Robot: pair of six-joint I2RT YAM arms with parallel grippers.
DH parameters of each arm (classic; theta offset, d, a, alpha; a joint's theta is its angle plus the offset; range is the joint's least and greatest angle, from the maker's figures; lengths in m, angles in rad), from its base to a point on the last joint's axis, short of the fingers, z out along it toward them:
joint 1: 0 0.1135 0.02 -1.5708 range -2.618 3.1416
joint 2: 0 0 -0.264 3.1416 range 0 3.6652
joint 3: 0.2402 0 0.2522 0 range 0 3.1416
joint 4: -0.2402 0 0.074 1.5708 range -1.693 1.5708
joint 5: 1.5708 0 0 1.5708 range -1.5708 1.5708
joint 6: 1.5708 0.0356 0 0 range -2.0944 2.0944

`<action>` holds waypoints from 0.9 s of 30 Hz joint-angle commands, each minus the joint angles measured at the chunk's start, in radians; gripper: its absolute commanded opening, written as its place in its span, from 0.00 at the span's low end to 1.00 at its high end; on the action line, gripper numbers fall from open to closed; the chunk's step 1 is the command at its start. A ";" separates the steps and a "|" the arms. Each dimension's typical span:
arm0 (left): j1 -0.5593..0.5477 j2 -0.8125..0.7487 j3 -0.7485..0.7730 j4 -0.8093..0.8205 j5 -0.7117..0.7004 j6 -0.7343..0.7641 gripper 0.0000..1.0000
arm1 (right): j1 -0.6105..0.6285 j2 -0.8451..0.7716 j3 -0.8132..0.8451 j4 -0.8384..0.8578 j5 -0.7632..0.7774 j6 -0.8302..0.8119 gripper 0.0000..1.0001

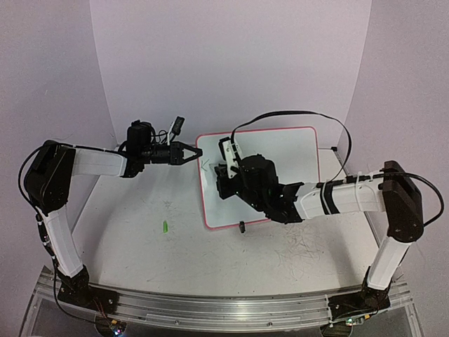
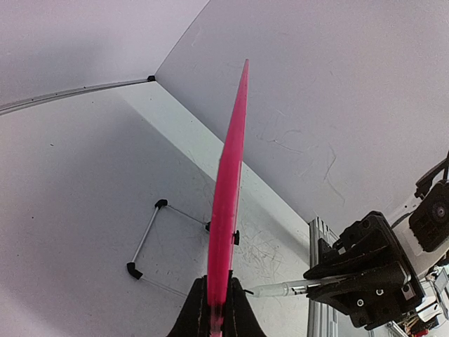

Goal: Write a sentence on the whiteboard

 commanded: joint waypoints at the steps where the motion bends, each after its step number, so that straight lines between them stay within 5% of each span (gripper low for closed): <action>1: 0.005 -0.045 0.004 0.028 0.002 0.008 0.00 | -0.008 0.008 -0.007 0.028 0.022 0.003 0.00; 27: 0.004 -0.047 0.005 0.028 0.004 0.008 0.00 | -0.029 0.002 -0.018 -0.010 0.094 0.053 0.00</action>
